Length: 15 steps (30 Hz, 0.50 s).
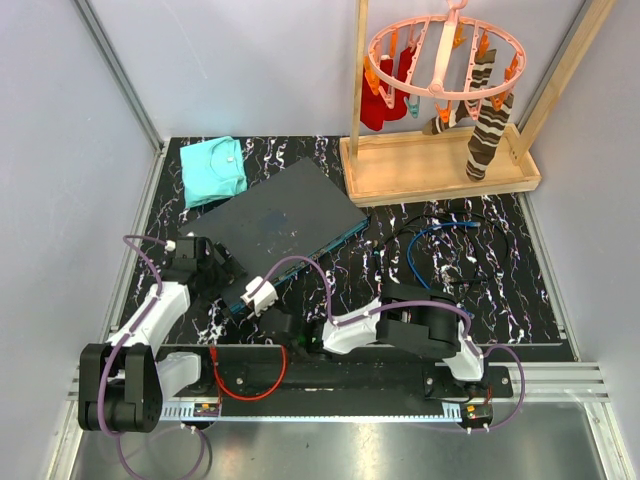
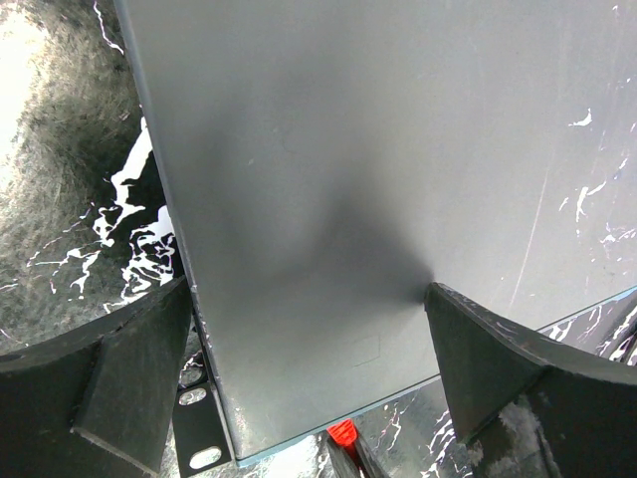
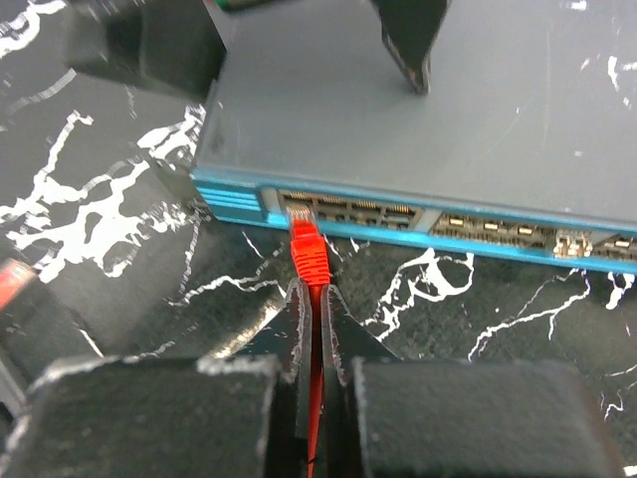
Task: Insert the plug into the switch port
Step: Insert the connector into the switch port.
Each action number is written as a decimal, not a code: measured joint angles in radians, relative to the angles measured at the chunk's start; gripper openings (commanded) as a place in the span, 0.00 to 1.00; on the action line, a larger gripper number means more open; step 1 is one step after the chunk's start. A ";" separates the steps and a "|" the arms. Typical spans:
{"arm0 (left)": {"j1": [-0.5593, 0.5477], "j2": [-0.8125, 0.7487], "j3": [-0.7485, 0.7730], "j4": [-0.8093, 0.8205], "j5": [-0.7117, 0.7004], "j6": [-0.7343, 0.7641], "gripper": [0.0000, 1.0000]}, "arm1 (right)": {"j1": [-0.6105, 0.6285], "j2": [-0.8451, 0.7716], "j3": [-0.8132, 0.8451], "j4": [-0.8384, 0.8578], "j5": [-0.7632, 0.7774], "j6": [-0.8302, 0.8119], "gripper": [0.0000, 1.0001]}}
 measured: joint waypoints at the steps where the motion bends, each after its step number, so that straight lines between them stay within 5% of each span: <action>1: -0.001 0.000 0.000 0.000 -0.001 0.000 0.90 | 0.000 -0.002 0.002 0.003 0.000 0.000 0.00; 15: -0.002 0.000 0.000 0.000 -0.003 0.000 0.90 | 0.009 0.021 0.007 0.083 -0.011 -0.030 0.00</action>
